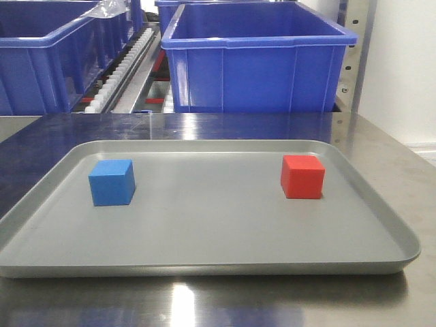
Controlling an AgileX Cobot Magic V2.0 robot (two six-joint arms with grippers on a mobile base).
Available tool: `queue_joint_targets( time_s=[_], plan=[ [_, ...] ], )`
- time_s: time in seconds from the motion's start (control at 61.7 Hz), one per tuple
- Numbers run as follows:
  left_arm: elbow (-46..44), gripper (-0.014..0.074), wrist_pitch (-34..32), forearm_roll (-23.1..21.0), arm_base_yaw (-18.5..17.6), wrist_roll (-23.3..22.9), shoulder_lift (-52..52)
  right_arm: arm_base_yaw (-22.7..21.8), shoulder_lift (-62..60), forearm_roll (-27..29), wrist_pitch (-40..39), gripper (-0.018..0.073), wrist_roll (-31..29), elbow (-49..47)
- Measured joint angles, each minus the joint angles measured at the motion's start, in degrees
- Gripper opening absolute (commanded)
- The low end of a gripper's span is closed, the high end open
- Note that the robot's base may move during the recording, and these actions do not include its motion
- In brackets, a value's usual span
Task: Sort and place red and blue blocks on shelf
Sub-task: 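Move the right gripper above the red cube on the tray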
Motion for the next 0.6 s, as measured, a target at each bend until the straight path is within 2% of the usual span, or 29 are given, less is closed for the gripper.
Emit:
queue_joint_targets(
  time_s=[0.599],
  plan=[
    [0.0, 0.0122, 0.0, 0.0, 0.0, 0.0, 0.0, 0.0, 0.0, 0.0, 0.0, 0.0020, 0.0, 0.0]
  ],
)
